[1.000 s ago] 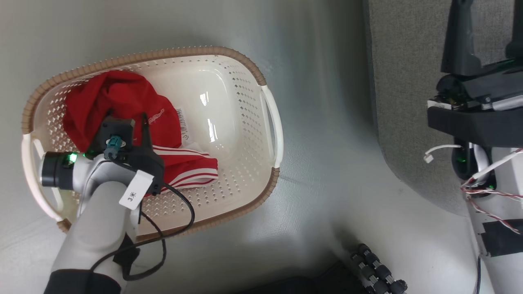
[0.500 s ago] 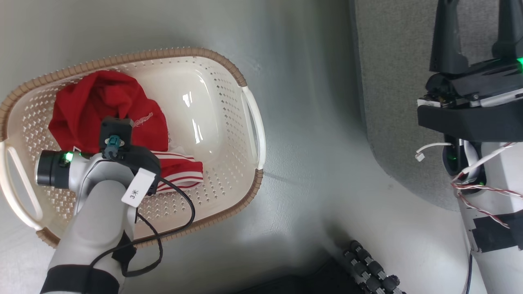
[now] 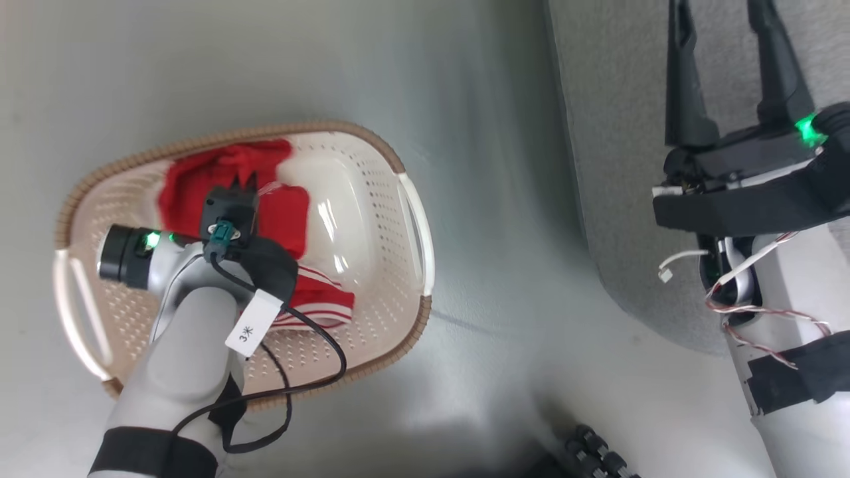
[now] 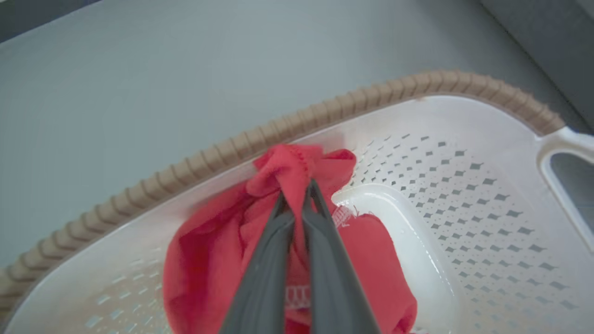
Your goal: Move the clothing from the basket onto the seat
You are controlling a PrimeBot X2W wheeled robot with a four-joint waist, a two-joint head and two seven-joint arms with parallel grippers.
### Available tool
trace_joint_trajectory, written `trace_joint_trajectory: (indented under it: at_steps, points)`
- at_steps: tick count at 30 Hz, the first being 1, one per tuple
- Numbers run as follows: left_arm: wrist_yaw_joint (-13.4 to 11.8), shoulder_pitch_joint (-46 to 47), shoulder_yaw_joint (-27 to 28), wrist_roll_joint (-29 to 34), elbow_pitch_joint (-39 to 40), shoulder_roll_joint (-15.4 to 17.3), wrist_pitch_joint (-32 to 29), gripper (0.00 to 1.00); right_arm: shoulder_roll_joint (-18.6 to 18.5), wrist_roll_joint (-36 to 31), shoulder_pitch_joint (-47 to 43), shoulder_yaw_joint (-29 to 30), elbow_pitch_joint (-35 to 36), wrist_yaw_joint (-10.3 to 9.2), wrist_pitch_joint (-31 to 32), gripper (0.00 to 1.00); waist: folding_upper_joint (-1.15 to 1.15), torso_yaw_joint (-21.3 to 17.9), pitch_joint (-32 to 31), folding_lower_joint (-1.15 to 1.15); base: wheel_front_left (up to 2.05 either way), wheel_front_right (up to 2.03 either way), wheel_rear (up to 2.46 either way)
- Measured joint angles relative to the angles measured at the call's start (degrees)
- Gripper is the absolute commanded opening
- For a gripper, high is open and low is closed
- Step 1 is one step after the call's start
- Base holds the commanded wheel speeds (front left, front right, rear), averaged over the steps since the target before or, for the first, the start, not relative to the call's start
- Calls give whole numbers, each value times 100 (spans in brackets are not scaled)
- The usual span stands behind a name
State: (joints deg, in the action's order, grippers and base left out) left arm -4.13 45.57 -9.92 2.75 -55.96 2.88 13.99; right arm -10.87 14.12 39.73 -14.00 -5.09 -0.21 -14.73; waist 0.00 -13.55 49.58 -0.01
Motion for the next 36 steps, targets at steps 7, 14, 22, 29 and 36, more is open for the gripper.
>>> trace_joint_trajectory:
  at_steps: [7, 14, 22, 29, 36]
  points:
    - [483, 24, -257, -171, 425, -43, 30, 0, 0, -3, -166, -11, -326, 113, 0, 100, 0, 171, -525, 0, 0, 0, 0]
    - [824, 53, -594, -347, 907, -58, 31, 0, 54, -3, -285, -24, -660, 222, 1, 100, 0, 386, -1087, 0, 0, 0, 0]
    - [925, 164, -1013, -670, 1421, -67, 32, 0, 123, -3, -534, -80, -1033, 310, 1, 100, 0, 579, -1766, 0, 0, 0, 0]
    - [976, 362, -1259, -964, 1712, -71, 33, 0, 108, -4, -788, -104, -1355, 387, 2, 100, 0, 710, -2368, -1, 0, 0, 0]
    - [1021, 481, -1494, -1466, 1825, -76, 21, 0, 82, -74, -863, -366, -1652, 541, 2, 100, -1, 843, -3056, 0, 0, 0, 0]
